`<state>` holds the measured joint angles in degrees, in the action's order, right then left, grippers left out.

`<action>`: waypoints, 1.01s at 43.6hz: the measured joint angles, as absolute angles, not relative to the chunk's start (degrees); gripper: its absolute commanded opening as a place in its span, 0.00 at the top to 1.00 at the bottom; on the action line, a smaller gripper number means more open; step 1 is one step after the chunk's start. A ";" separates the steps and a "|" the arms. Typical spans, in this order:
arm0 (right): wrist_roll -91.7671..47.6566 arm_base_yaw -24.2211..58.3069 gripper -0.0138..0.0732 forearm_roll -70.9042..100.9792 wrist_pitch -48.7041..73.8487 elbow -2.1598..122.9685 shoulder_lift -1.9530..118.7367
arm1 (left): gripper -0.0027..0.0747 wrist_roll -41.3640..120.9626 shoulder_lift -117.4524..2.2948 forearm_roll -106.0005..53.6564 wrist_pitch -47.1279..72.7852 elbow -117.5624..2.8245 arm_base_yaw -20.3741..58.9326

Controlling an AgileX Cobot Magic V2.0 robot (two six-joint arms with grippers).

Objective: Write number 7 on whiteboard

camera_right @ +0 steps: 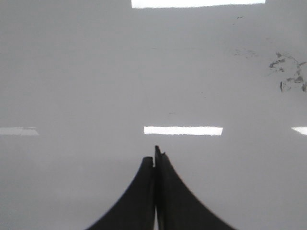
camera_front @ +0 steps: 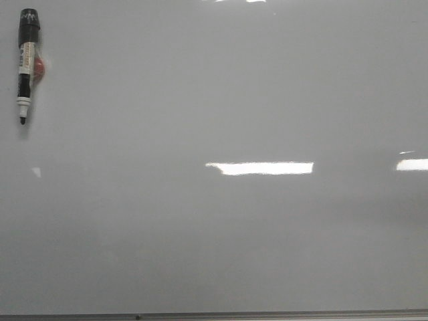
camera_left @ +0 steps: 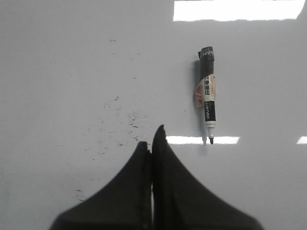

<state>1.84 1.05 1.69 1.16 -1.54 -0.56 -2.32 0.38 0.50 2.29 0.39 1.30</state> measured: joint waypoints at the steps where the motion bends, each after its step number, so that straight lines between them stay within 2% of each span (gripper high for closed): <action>1: 1.84 1.05 0.92 1.69 1.16 -1.54 -0.56 | 0.99 -2.32 0.38 0.50 2.29 0.39 1.30; 19: 1.84 1.05 0.92 1.69 -0.87 -1.54 -0.56 | 0.99 -2.32 0.38 0.50 0.00 -0.62 1.30; 32: 1.81 1.05 0.92 1.69 4.86 9.73 -0.56 | 0.99 -2.32 -0.79 0.50 11.17 -18.23 1.30; 44: 1.40 1.05 0.92 1.69 12.77 23.72 1.77 | 0.99 -2.32 -10.30 0.50 21.32 -33.33 1.30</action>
<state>1.40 1.05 1.69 12.77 23.72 1.77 -2.32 -10.30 0.50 21.32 -33.33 1.30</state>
